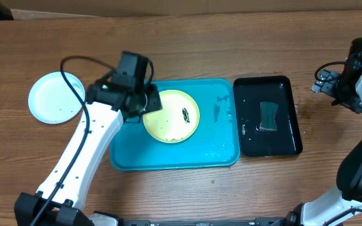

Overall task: Clean dirty plates on tray and stack at the side
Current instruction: 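Slide the yellow plate right to the teal tray's center with the left gripper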

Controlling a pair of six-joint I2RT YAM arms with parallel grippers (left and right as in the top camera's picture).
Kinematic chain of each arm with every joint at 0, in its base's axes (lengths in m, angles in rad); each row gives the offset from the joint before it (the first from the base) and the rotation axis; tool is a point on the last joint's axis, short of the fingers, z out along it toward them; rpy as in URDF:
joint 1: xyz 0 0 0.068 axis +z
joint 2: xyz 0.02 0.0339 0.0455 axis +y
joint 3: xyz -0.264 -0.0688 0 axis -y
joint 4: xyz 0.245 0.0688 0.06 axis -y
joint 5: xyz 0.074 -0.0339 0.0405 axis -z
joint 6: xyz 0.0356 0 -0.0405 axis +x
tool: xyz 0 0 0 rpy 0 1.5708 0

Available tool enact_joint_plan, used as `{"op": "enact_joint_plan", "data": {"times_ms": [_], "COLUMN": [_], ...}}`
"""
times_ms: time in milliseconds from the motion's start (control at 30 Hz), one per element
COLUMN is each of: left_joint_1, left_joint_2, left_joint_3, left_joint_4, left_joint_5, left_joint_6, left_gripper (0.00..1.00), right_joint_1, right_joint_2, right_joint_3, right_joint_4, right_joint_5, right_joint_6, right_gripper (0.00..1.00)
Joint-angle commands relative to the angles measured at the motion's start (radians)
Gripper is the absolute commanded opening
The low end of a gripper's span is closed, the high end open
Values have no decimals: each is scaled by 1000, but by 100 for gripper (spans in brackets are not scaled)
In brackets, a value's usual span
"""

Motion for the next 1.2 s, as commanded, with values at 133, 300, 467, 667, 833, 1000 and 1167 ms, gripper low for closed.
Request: {"op": "enact_joint_plan", "data": {"times_ms": [133, 300, 467, 667, 833, 1000, 1167], "left_joint_1": [1, -1, -1, -1, -1, 2, 6], "left_joint_2": [8, 12, 17, 18, 18, 25, 74], "left_joint_3": [24, 19, 17, 16, 16, 12, -25], "left_joint_4": [3, -20, -4, -28, -55, -52, -13], "left_joint_5": [-59, -60, -59, -59, -32, -49, -71], "left_joint_6": [215, 232, 235, 232, 207, 211, 254], "left_gripper": [77, 100, 100, 23, 28, 22, 33], "right_joint_1": [-3, -3, -3, -3, -3, -3, -3], "right_joint_2": [-11, -11, -11, -11, -11, -11, -11], "right_joint_3": [14, 14, 14, 14, 14, 14, 14], "right_joint_4": [3, 3, 3, 3, 3, 3, 3], "right_joint_5": [3, 3, 3, 3, 3, 3, 3], "right_joint_6": [3, 3, 3, 3, 3, 3, 3], "right_gripper": [100, 100, 100, 100, 100, 100, 100]}}
